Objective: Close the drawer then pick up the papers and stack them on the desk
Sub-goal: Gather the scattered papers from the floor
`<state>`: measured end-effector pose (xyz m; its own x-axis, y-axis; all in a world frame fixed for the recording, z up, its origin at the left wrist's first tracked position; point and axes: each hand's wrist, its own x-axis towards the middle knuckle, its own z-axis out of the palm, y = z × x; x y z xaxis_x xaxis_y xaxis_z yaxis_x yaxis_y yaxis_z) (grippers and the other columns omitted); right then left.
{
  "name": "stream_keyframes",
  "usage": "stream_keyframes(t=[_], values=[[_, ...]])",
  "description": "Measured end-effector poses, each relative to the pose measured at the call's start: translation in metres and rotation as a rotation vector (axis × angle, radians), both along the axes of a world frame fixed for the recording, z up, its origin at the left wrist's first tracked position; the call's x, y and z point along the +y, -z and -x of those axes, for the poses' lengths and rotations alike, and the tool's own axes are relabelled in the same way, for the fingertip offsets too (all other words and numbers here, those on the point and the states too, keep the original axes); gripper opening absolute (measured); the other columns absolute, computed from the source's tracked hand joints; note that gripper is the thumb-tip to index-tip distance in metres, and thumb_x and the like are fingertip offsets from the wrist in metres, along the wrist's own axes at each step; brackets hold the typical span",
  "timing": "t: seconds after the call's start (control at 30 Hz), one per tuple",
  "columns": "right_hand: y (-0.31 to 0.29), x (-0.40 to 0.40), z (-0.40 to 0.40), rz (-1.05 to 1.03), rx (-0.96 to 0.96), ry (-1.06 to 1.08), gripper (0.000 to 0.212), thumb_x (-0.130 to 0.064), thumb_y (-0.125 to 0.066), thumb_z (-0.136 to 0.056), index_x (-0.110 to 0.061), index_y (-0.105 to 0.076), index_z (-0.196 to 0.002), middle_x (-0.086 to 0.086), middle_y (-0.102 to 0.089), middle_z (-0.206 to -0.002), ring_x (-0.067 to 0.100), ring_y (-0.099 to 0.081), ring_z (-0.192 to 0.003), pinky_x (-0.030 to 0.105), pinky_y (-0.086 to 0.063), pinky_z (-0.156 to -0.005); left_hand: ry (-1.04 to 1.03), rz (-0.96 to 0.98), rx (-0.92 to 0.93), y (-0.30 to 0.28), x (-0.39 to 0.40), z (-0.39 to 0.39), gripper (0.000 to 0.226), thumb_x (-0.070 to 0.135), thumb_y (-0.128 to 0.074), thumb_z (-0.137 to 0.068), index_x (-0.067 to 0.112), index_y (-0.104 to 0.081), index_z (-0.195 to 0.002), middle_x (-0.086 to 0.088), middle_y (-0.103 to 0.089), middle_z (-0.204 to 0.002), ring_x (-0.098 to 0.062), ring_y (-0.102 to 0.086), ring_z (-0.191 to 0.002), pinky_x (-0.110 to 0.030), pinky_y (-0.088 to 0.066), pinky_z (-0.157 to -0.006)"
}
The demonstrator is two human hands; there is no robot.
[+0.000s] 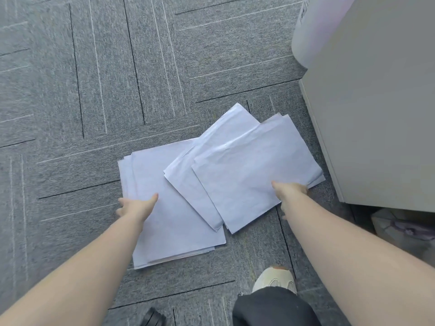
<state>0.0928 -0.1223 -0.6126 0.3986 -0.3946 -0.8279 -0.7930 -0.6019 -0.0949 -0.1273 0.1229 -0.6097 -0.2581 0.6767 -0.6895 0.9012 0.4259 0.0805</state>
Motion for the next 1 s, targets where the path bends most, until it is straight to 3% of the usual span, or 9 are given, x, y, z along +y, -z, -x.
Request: stream_keyframes(t=[0.07,0.17,0.33,0.47,0.53,0.7,0.8,0.9,1.0], values=[[0.018,-0.007,0.0,0.024,-0.054,0.059,0.106,-0.042,-0.08,-0.061,0.002,-0.03,-0.143,0.022,-0.047,-0.143,0.039,-0.058,-0.12,0.053,-0.052,-0.096,0.014,-0.024,0.024,0.005,0.007,0.003,0.109,0.052,-0.072,-0.071,0.005,-0.013,-0.149,-0.018,-0.024,-0.153,-0.036,-0.029,-0.14,-0.05,-0.037,-0.107],[0.005,0.003,0.001,0.037,-0.072,0.172,0.094,-0.03,-0.085,-0.067,0.003,-0.035,-0.139,0.024,-0.046,-0.144,0.036,-0.054,-0.126,0.043,-0.049,-0.103,0.096,-0.005,-0.064,0.008,0.018,0.001,0.087,0.038,-0.079,-0.067,-0.002,-0.039,-0.133,-0.018,-0.048,-0.138,-0.038,-0.05,-0.124,-0.048,-0.047,-0.099],[0.003,0.012,-0.007,0.039,-0.087,0.127,0.09,-0.029,-0.083,-0.072,0.004,-0.035,-0.141,0.022,-0.047,-0.145,0.034,-0.05,-0.132,0.039,-0.044,-0.105,0.256,0.026,-0.278,0.0,0.031,-0.028,0.041,0.029,-0.062,-0.068,0.016,-0.062,-0.107,-0.012,-0.068,-0.116,-0.034,-0.065,-0.104,-0.049,-0.053,-0.094],[0.004,0.029,-0.014,0.068,-0.142,0.067,0.104,-0.034,-0.087,-0.063,-0.001,-0.03,-0.144,0.022,-0.039,-0.151,0.041,-0.039,-0.138,0.049,-0.036,-0.113,0.187,0.1,-0.481,-0.019,0.029,-0.069,0.034,0.046,-0.054,-0.083,0.02,-0.054,-0.104,-0.008,-0.064,-0.112,-0.03,-0.064,-0.102,-0.051,-0.051,-0.094],[0.0,0.035,-0.015,0.087,-0.163,-0.036,0.094,-0.031,-0.084,-0.068,-0.007,-0.032,-0.142,0.023,-0.035,-0.15,0.042,-0.034,-0.139,0.05,-0.035,-0.114,0.235,0.118,-0.535,-0.026,0.024,-0.087,0.04,0.054,-0.054,-0.084,0.022,-0.049,-0.108,-0.003,-0.061,-0.105,-0.023,-0.063,-0.095,-0.044,-0.05,-0.092],[-0.014,0.044,-0.003,-0.007,-0.156,-0.526,0.071,-0.031,-0.073,-0.083,-0.023,-0.035,-0.143,0.018,-0.028,-0.149,0.037,-0.03,-0.138,0.042,-0.038,-0.106,0.48,0.095,-0.474,-0.02,0.013,-0.114,0.073,0.059,-0.074,-0.06,0.021,-0.061,-0.121,0.002,-0.068,-0.116,-0.021,-0.065,-0.106,-0.038,-0.05,-0.098],[-0.018,0.046,-0.004,-0.059,-0.154,-0.644,0.072,-0.035,-0.07,-0.084,-0.027,-0.034,-0.147,0.017,-0.029,-0.149,0.036,-0.032,-0.136,0.037,-0.034,-0.109,0.549,0.094,-0.43,-0.018,0.001,-0.128,0.064,0.043,-0.078,-0.064,0.016,-0.06,-0.12,0.003,-0.067,-0.112,-0.021,-0.063,-0.103,-0.032,-0.049,-0.095],[-0.02,0.042,-0.01,-0.113,-0.141,-0.678,0.072,-0.037,-0.066,-0.086,-0.028,-0.033,-0.149,0.015,-0.031,-0.149,0.035,-0.034,-0.135,0.033,-0.031,-0.111,0.687,0.032,-0.292,-0.021,-0.013,-0.136,0.035,0.016,-0.061,-0.079,0.013,-0.058,-0.114,-0.006,-0.063,-0.101,-0.03,-0.062,-0.098,-0.032,-0.048,-0.083],[-0.023,0.035,-0.014,-0.17,-0.158,-0.603,0.075,-0.035,-0.065,-0.087,-0.023,-0.029,-0.151,0.016,-0.032,-0.151,0.037,-0.036,-0.137,0.038,-0.034,-0.11,0.623,0.015,-0.375,-0.025,-0.009,-0.137,0.032,0.009,-0.053,-0.078,0.014,-0.064,-0.108,-0.014,-0.07,-0.106,-0.036,-0.065,-0.098,-0.04,-0.055,-0.089]])
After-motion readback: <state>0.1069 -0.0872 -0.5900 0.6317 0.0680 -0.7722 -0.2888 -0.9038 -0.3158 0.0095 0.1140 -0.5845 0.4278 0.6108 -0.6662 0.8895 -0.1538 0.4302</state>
